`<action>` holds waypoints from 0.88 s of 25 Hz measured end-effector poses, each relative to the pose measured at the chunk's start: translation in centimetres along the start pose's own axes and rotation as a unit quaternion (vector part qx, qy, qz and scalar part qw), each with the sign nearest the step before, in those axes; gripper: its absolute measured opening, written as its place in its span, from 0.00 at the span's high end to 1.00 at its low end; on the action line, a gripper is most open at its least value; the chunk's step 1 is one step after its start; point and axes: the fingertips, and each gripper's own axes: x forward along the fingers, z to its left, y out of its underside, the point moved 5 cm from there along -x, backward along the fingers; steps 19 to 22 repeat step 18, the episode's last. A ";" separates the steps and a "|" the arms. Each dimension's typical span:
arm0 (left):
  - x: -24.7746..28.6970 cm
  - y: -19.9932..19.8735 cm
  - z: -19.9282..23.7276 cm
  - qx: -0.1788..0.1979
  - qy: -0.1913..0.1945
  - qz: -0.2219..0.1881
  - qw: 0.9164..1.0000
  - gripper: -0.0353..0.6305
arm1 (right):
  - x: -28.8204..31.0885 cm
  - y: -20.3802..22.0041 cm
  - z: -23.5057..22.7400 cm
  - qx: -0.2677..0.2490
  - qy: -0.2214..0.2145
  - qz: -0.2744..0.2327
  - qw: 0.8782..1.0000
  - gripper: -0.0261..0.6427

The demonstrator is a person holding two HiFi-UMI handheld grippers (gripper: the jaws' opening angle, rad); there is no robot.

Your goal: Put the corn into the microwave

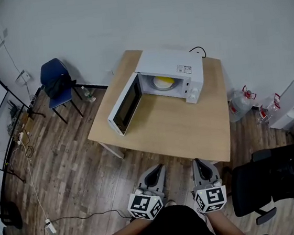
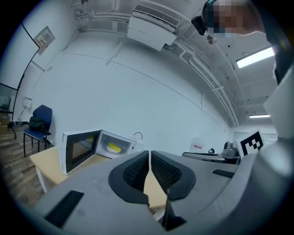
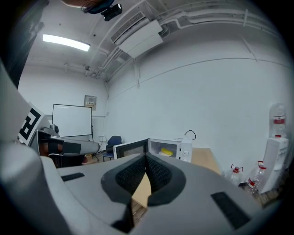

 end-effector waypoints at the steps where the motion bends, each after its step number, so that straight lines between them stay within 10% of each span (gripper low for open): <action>1: -0.7 0.3 -0.5 0.000 -0.001 0.000 1.000 0.91 | -0.8 0.3 0.2 -0.001 -0.001 0.001 1.000 0.87; 22: -6.8 0.5 -2.2 0.032 -0.010 -0.029 0.999 0.91 | -7.6 2.3 3.9 -0.002 -0.006 -0.011 1.000 0.87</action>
